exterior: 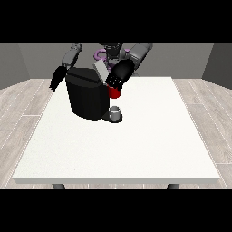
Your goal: Insert the coffee pod into the coffee machine and close the lid
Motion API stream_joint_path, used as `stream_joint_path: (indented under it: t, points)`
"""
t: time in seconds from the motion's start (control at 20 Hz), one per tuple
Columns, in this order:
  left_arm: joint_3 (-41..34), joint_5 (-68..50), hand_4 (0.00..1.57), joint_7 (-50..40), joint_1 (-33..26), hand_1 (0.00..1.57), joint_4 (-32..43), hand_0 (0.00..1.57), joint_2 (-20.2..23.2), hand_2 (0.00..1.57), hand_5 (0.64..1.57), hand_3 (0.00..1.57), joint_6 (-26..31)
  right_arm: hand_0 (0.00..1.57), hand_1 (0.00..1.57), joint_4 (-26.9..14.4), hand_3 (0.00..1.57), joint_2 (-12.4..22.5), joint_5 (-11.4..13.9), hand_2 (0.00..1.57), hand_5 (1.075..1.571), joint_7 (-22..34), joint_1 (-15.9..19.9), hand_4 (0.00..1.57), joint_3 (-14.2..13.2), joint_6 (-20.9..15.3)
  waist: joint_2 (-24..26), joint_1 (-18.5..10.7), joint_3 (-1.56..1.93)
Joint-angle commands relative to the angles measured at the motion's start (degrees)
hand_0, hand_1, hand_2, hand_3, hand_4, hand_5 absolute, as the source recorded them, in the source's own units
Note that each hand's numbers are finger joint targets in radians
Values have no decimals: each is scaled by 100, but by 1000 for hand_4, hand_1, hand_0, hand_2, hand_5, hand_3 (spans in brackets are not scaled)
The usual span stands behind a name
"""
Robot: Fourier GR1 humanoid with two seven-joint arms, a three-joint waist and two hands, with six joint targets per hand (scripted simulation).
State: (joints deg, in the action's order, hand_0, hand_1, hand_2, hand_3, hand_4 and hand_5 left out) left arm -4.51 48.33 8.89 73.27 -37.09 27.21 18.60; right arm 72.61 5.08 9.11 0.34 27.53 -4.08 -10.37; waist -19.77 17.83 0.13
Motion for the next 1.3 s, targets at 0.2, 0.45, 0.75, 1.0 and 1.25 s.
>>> stream_joint_path:
  t: [0.2, 0.45, 0.75, 1.0, 1.25]
  points:
    - [-129, -9, 0, 123, 128, 1138, 30, 1138, -39, 1136, 1571, 963, -265, 0, 0, -41, 0, -148, 136, 0, 1571, -97, 115, 42, 42, -266, -165, -73, -11]
    - [-269, -82, 0, 327, 190, 1247, 75, 1247, 80, 1210, 1571, 954, -330, 0, 0, -6, 0, 53, 65, 0, 1571, 15, 139, 144, 16, -11, -240, 82, -11]
    - [-169, 138, 0, 515, 18, 1250, 55, 1250, 92, 1216, 1571, 940, -766, 0, 0, 72, 0, -33, 227, 0, 1571, 8, 109, 218, 155, -137, -366, 94, -12]
    - [47, 381, 0, 666, 85, 999, -40, 999, 153, 1023, 1571, 718, -811, 0, 0, -18, 0, -30, 159, 0, 1571, 70, 403, 161, -7, -239, -447, -2, -10]
    - [11, 498, 0, 831, -1, 0, -5, 0, 445, 686, 1571, 554, -941, 0, 0, 76, 0, -47, 241, 0, 1571, -160, 39, 207, 138, -189, -408, 101, -11]
